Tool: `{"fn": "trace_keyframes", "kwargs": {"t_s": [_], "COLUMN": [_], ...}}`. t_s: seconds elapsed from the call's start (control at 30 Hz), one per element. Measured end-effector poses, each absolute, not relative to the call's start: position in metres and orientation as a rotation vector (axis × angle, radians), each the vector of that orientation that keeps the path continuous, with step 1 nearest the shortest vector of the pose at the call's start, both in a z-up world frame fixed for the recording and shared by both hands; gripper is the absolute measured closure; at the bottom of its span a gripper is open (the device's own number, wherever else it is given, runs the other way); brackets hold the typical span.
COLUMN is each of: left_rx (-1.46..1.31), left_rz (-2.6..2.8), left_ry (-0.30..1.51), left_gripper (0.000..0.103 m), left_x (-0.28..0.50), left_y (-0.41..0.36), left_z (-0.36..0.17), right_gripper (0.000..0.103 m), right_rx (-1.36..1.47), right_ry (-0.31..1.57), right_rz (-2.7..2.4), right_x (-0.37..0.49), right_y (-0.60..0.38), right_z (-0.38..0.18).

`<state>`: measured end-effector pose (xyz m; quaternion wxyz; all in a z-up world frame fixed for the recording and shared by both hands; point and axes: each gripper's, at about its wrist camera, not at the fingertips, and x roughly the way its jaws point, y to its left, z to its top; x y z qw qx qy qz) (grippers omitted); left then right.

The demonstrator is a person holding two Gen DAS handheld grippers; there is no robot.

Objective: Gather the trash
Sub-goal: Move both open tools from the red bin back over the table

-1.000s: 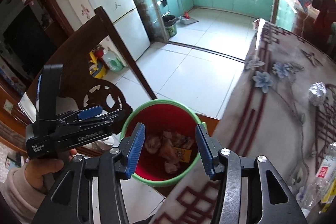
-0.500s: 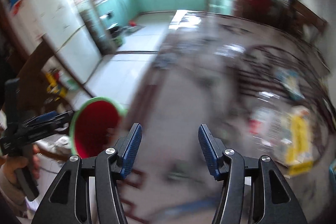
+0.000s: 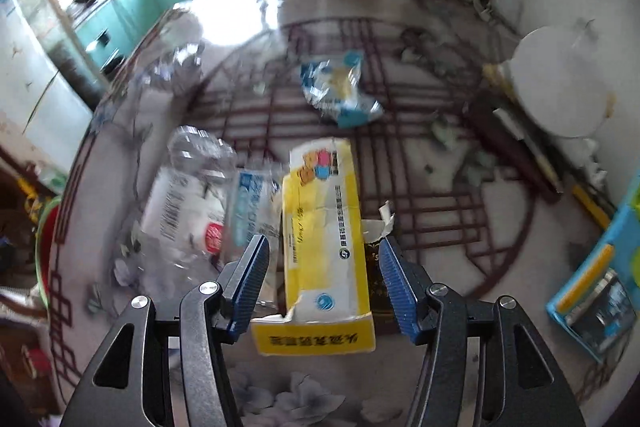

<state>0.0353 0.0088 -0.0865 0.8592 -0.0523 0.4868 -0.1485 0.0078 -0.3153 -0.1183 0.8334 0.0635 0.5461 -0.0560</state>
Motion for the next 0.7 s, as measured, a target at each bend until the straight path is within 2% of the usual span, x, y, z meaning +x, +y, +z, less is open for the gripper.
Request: {"fn": "trace_keyframes", "kwargs": {"t_s": [0.03,0.1,0.2,0.33,0.37,0.4,0.47,0.5,0.7], "left_rx": [-0.101,-0.078,-0.047,0.009,0.023,0.034,0.041,0.041,0.107], "left_rz": [-0.327,-0.384,-0.469,-0.558,-0.580,-0.593,-0.620,-0.640,-0.655], "left_ry": [1.020,1.014,1.011,1.027,1.030,1.035,1.054,1.077,1.150], "left_gripper": [0.022,0.022,0.022,0.022,0.022,0.022,0.022,0.022,0.022], "left_x": [0.033,0.028,0.021,0.017,0.018,0.020,0.025,0.030,0.047], "left_y": [-0.003,-0.037,-0.079,-0.123,-0.136,-0.146,-0.161,-0.172,-0.212], "left_z": [-0.085,-0.080,-0.073,-0.071,-0.072,-0.074,-0.080,-0.087,-0.115], "right_gripper": [0.052,0.065,0.066,0.067,0.075,0.087,0.090,0.094,0.096], "right_rx": [0.128,0.116,0.172,0.237,0.246,0.250,0.261,0.267,0.326], "right_ry": [1.169,1.203,1.184,1.078,1.044,1.021,0.989,0.985,1.023], "right_rz": [-0.090,-0.046,0.004,0.024,0.013,0.000,-0.030,-0.037,-0.052], "right_x": [0.008,0.012,0.006,-0.010,-0.015,-0.019,-0.026,-0.029,-0.036], "right_y": [-0.315,-0.313,-0.322,-0.345,-0.353,-0.361,-0.378,-0.384,-0.412], "right_z": [-0.124,-0.139,-0.144,-0.116,-0.105,-0.097,-0.086,-0.084,-0.097]}}
